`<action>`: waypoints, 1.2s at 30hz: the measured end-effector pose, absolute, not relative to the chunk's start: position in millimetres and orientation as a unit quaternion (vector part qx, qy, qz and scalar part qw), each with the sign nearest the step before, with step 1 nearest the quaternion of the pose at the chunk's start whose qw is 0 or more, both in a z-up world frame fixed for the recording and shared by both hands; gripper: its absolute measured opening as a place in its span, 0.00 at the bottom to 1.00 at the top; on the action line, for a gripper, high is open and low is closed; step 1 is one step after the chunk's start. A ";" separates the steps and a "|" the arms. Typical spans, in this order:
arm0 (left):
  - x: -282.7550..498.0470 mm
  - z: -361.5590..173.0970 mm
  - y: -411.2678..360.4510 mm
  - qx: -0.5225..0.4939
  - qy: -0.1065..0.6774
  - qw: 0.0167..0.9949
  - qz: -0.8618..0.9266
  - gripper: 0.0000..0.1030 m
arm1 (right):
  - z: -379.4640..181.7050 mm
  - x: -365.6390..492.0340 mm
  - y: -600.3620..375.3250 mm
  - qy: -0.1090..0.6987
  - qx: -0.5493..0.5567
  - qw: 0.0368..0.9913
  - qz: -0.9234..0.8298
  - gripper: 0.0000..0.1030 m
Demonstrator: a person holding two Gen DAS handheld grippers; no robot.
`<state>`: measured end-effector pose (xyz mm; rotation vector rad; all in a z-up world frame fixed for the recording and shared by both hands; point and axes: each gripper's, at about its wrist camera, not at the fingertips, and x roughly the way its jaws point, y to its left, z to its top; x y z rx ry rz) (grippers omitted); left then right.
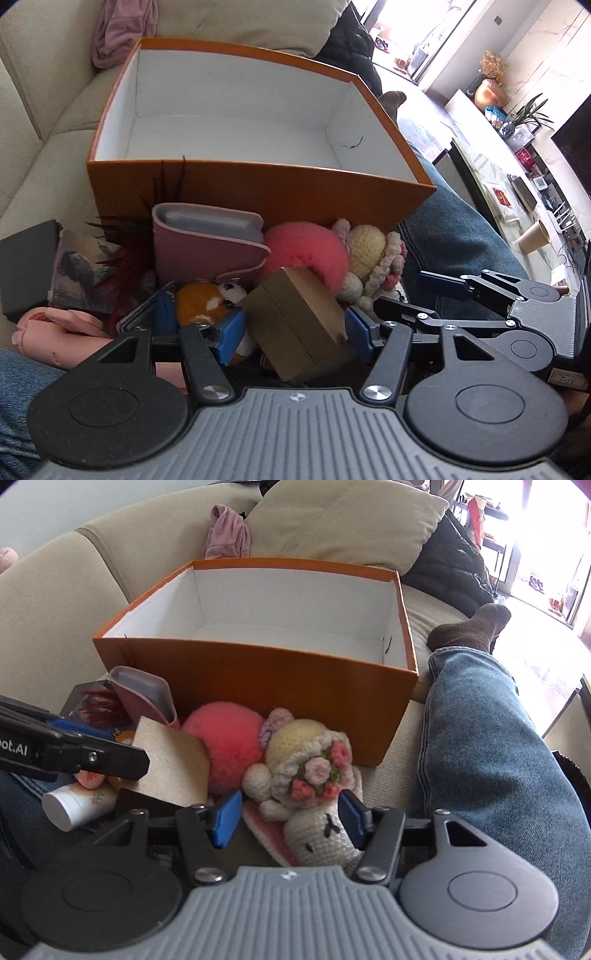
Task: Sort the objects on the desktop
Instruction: 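Close the right tool on the crochet bunny doll, then grasp the red panda plush with the left tool while the right tool holds the bunny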
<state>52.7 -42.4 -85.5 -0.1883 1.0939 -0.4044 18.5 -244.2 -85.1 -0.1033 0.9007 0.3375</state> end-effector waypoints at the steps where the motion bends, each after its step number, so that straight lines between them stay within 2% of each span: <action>1: 52.6 -86.9 -46.9 -0.080 0.517 0.830 -0.194 0.68 | -86.0 20.0 -246.8 0.437 -0.046 0.883 0.162 0.58; 4: 46.4 -81.9 -54.4 -0.055 0.502 0.837 -0.210 0.63 | -88.2 21.9 -252.5 0.444 -0.043 0.880 0.162 0.58; 12: 35.0 -66.1 -53.8 -0.066 0.483 0.825 -0.287 0.61 | -84.0 20.3 -252.5 0.443 -0.044 0.879 0.172 0.58; 14: 33.5 -66.6 -59.8 -0.062 0.485 0.820 -0.296 0.54 | -79.6 19.2 -250.7 0.436 -0.043 0.882 0.175 0.57; 20: 22.5 -62.4 -61.2 -0.048 0.492 0.814 -0.305 0.54 | -67.4 18.5 -246.8 0.429 -0.029 0.883 0.187 0.57; 32: 23.1 -52.3 -15.5 -0.055 0.482 0.852 -0.197 0.53 | -64.3 19.3 -212.6 0.434 0.012 0.863 0.259 0.59; 36: 26.9 -52.6 -6.3 -0.050 0.486 0.857 -0.165 0.48 | -65.5 23.7 -196.5 0.422 -0.002 0.868 0.262 0.59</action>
